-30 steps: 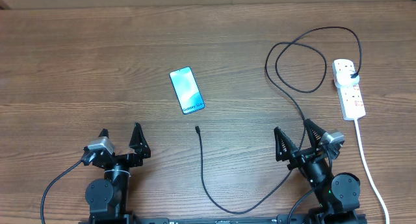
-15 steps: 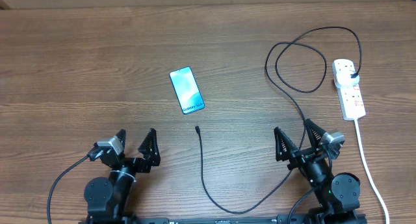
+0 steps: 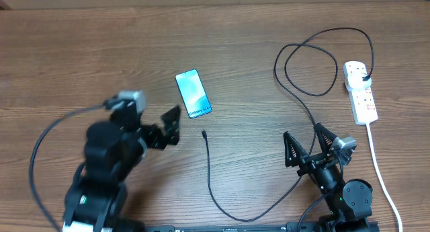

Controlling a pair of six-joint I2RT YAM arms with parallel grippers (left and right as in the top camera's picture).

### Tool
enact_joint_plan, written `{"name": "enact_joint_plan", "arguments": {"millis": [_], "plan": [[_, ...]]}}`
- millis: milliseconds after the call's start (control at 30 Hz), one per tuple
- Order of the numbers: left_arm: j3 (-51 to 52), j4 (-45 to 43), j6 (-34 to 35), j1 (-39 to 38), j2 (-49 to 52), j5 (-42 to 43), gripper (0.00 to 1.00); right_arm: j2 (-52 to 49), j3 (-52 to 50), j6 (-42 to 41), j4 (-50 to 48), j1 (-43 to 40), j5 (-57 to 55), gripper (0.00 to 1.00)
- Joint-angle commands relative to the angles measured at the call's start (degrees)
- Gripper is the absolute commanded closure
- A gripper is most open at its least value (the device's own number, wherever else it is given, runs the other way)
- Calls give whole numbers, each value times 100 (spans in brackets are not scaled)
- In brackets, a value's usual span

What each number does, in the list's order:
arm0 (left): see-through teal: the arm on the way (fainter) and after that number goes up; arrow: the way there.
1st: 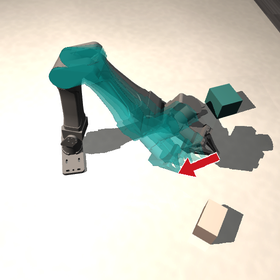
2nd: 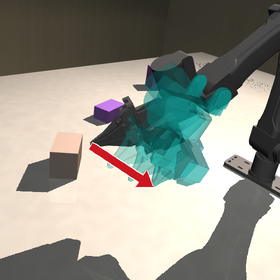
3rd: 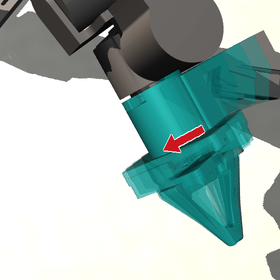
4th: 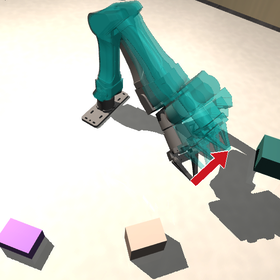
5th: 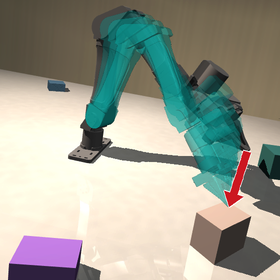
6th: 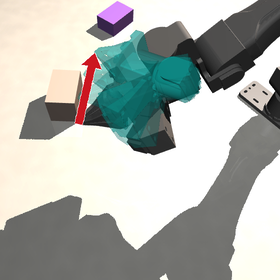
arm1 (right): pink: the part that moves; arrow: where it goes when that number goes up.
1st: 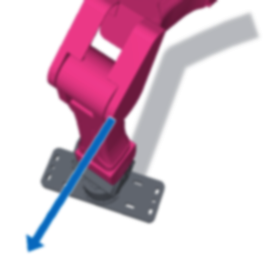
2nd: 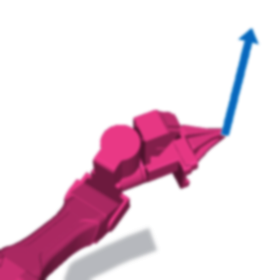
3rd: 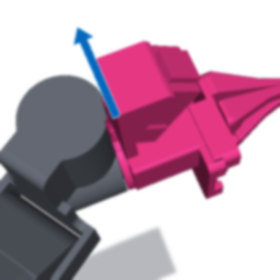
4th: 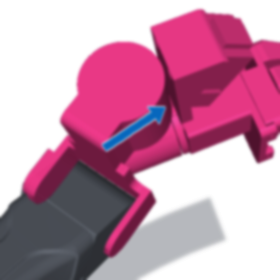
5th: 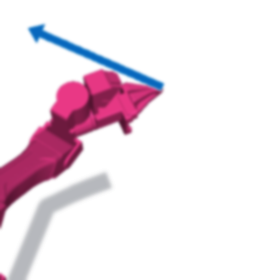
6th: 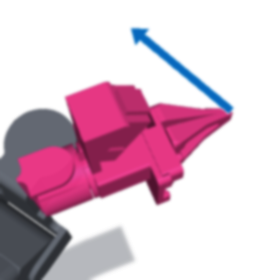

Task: Plug charger to phone and switch on socket
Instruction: 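Move the left gripper forward over the Galaxy phone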

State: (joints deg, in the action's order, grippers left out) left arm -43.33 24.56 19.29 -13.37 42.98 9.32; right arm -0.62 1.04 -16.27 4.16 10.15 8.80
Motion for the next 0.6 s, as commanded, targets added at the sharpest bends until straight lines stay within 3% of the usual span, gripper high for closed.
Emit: {"name": "enact_joint_plan", "arguments": {"millis": [0,67,200,333,567], "plan": [[-946,13,-87,-1056,1161,-1351,0,46,-57,-2,-22,-4,28,0],[-1534,46,-81,-1727,2017,-2041,0,46,-57,-2,-22,-4,28,0],[-2479,466,319,-2221,3198,-2667,0,46,-57,-2,-22,-4,28,0],[-3342,1016,472,-2262,4312,-2520,0,46,-57,-2,-22,-4,28,0],[-3381,839,474,-2260,5252,-2061,0,46,-57,-2,-22,-4,28,0]]}}
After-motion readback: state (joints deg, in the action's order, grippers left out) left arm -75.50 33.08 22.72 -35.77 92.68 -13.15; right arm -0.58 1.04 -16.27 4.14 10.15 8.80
